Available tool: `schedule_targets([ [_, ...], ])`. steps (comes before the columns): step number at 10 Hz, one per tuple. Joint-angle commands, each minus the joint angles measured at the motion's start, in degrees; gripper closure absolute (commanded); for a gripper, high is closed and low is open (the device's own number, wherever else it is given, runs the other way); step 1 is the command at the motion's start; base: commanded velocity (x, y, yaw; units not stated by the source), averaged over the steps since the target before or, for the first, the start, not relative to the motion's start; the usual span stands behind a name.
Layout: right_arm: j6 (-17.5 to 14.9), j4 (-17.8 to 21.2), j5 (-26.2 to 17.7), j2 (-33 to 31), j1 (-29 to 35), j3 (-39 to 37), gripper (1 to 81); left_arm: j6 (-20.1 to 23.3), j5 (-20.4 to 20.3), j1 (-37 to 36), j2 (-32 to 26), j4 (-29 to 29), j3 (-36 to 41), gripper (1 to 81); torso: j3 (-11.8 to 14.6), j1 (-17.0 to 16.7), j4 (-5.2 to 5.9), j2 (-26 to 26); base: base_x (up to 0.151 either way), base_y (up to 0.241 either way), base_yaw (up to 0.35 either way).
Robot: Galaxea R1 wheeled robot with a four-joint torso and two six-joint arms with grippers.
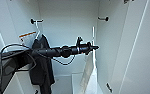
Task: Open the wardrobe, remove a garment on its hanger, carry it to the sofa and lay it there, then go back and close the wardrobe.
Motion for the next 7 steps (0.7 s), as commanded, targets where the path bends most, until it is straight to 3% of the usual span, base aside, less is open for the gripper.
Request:
schedule_targets([
  [1,-0.2,-0.5,-1.9,0.2,2.4,0.6,1.0,0.9,-2.7,-10.5,0.1,1.0,0.2,81.1,0.0,0.0,0.0,0.0,-0.103,0.0,0.0],
  [7,-0.2,-0.5,-1.9,0.2,2.5,0.6,1.0,0.9,-2.8,-10.1,0.4,1.4,0.7,81.1,0.0,0.0,0.0,0.0,-0.104,0.0,0.0],
])
